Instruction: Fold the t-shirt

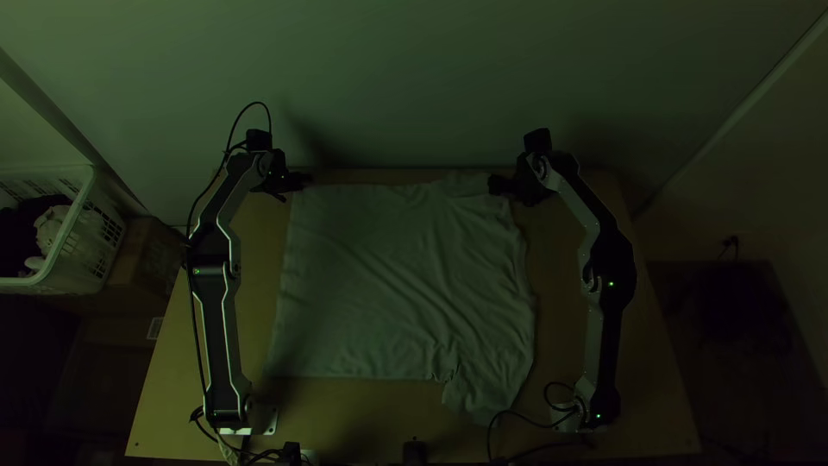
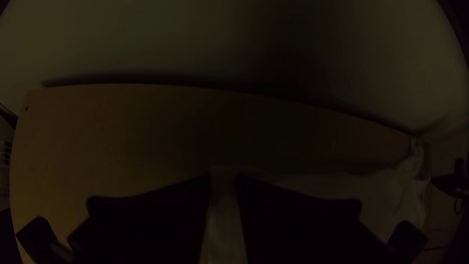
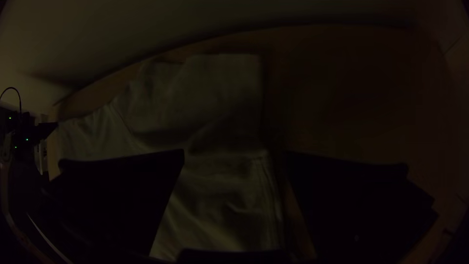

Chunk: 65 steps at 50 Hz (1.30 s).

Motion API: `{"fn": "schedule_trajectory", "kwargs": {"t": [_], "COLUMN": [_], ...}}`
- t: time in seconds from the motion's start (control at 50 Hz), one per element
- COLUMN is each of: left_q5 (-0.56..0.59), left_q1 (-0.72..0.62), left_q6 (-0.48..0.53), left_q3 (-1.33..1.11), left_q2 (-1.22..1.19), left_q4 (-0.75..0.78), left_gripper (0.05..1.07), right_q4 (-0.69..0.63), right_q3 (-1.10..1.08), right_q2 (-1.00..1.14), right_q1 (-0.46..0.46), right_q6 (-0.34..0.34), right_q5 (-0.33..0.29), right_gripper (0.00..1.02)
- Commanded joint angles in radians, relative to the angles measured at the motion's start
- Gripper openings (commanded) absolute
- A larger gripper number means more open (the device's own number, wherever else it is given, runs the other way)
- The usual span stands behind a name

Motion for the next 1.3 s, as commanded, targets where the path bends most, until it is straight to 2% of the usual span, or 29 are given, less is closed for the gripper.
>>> {"fn": "schedule_trajectory", "kwargs": {"t": [0.0,0.32,0.36,0.44,0.5,0.68,0.72,0.78,0.84,1.28], "left_q5": [0.004,-0.007,-0.007,-0.007,-0.007,-0.007,-0.007,-0.005,-0.005,-0.005], "left_q1": [-0.003,0.006,0.008,0.011,0.012,0.014,0.014,0.014,0.014,0.014], "left_q6": [0.011,0.008,0.007,0.004,0.005,0.005,0.004,0.004,0.002,-0.022], "left_q3": [0.016,0.016,0.016,0.016,0.016,0.016,0.016,0.016,0.016,0.005], "left_q2": [0.024,0.004,0.001,-0.008,-0.013,-0.028,-0.031,-0.036,-0.042,-0.128], "left_q4": [0.004,0.024,0.027,0.031,0.031,0.036,0.039,0.042,0.042,-0.045], "left_gripper": [0.08,0.08,0.08,0.08,0.08,0.08,0.08,0.08,0.08,0.08], "right_q4": [-0.013,-0.018,-0.018,-0.018,-0.016,-0.016,-0.016,-0.016,-0.015,-0.027], "right_q3": [0.010,-0.005,-0.003,0.000,0.000,0.009,0.016,0.039,0.056,0.058], "right_q2": [0.017,0.034,0.042,0.060,0.068,0.091,0.097,0.108,0.114,0.037], "right_q1": [0.002,0.004,0.002,-0.002,-0.004,0.001,0.002,0.002,0.002,-0.007], "right_q6": [0.032,0.042,0.044,0.044,0.042,0.042,0.042,0.039,0.038,0.024], "right_q5": [-0.002,0.026,0.027,0.027,0.029,0.027,0.027,0.027,0.027,0.030], "right_gripper": [0.86,0.86,0.81,0.64,0.56,0.52,0.43,0.19,0.02,0.02]}}
